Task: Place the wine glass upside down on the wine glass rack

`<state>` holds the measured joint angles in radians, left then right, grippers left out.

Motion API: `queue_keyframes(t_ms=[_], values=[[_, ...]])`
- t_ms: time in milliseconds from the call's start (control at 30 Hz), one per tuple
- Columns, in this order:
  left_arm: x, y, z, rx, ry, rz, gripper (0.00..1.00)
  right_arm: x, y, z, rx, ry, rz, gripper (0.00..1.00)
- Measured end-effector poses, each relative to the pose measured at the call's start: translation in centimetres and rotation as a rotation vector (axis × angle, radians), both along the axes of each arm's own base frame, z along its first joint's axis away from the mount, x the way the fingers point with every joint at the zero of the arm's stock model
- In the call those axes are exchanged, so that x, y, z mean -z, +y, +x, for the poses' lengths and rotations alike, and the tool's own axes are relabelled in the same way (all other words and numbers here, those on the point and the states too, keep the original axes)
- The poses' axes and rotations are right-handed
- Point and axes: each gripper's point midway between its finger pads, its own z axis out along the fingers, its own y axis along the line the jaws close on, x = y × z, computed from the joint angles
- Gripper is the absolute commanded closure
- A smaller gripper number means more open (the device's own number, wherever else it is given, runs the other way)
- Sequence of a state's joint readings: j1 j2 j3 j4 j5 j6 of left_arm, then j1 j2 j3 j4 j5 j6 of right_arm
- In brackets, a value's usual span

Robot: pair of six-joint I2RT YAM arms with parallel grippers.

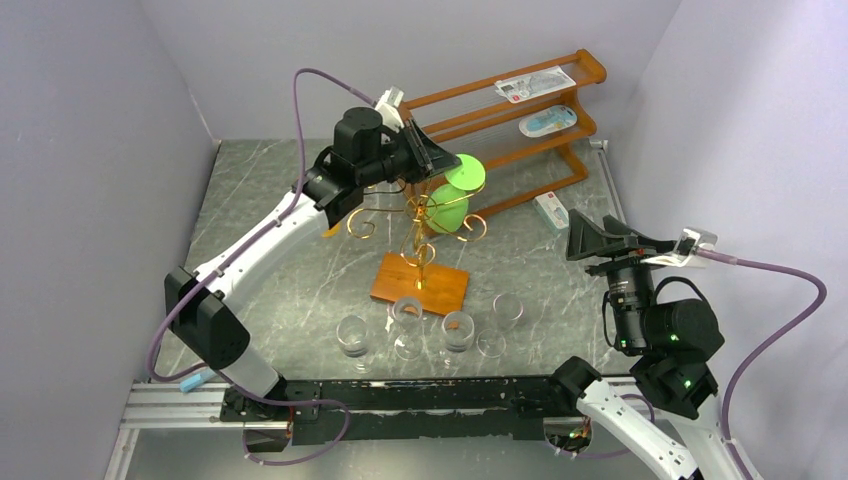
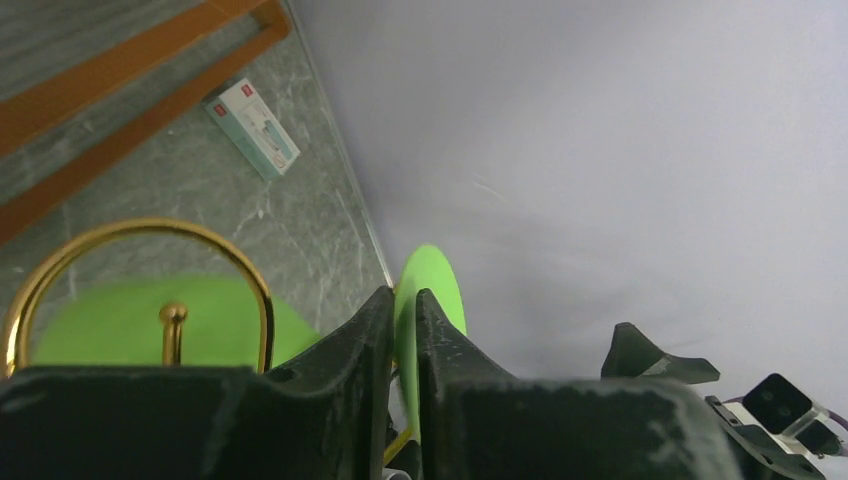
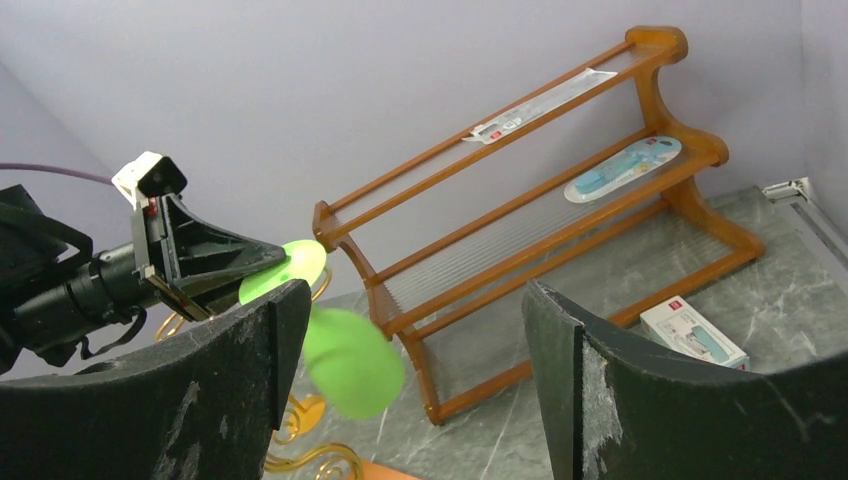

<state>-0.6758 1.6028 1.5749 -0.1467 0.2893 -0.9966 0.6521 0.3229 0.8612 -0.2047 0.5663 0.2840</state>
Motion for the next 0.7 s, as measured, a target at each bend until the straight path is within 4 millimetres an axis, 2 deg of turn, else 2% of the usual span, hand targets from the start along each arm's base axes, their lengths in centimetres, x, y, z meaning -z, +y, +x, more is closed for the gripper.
queue_keyframes(t_ms=[233, 400, 567, 700], values=[[0.2, 1.2, 0.6, -0.027, -0.016, 0.034, 0.69, 0.6, 0.3, 0.1, -0.010, 0.031, 0.014, 0.19], [0.0, 2.1, 0.5, -0.035, -0.031, 0.046, 0.60, 2.4, 1.5, 0.8, -0.043, 0.108, 0.014, 0.19], [-1.5, 4.1, -0.3, -0.054, -0.073, 0.052, 0.50, 4.5, 3.4, 1.4, -0.109, 0.203, 0.002, 0.18], [-3.6, 7.1, -0.5, -0.087, -0.143, 0.054, 0.34, 5.7, 5.1, 1.7, -0.166, 0.308, -0.018, 0.17]])
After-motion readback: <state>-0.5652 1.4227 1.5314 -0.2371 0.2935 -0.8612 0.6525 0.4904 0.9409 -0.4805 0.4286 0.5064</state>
